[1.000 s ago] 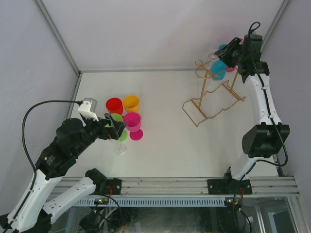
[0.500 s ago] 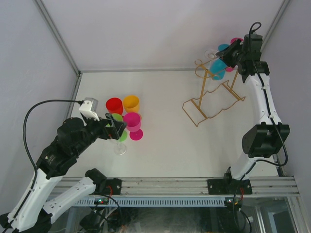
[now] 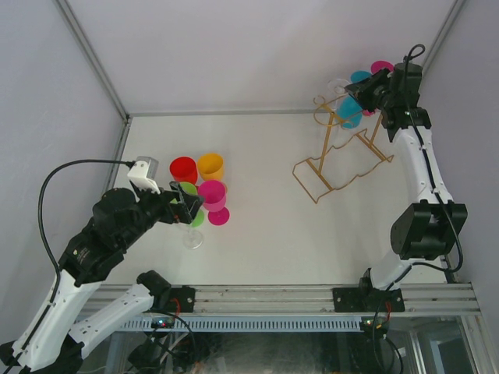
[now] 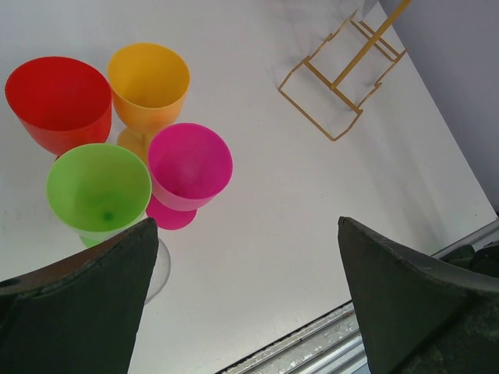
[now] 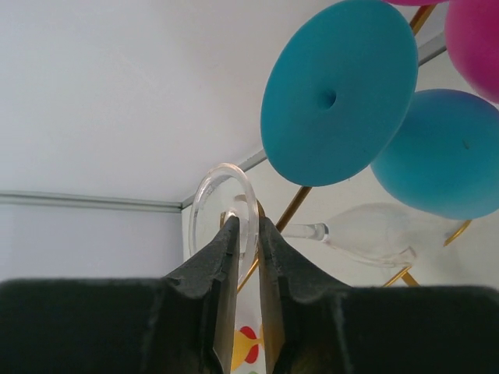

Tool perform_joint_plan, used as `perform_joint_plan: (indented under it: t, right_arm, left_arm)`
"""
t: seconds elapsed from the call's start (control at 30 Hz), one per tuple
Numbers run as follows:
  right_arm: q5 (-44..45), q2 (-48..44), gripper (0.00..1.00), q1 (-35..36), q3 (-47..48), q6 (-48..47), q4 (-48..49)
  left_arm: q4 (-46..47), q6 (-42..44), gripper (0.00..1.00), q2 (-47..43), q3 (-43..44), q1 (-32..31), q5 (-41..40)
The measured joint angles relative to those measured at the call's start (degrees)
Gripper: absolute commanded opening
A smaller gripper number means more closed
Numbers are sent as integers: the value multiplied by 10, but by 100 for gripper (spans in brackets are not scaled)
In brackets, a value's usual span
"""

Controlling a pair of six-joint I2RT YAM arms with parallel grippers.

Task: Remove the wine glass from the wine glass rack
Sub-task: Pick up the wine glass from the wine rack.

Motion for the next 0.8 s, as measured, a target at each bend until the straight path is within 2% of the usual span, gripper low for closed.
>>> perform_joint_plan:
  t: [0.27,0.43,0.8]
  right_arm:
    - [-24,-9,9,-13,-42,58,59]
    - [-35,-14,0,-17,-58,84,82]
    - [-42,-40,0,-23,-103,160,125]
  left_arm:
    - [0,0,100,3,0,0,0]
    - [0,0,100,3,-1,0,0]
    - [0,0,100,4,-2,0,0]
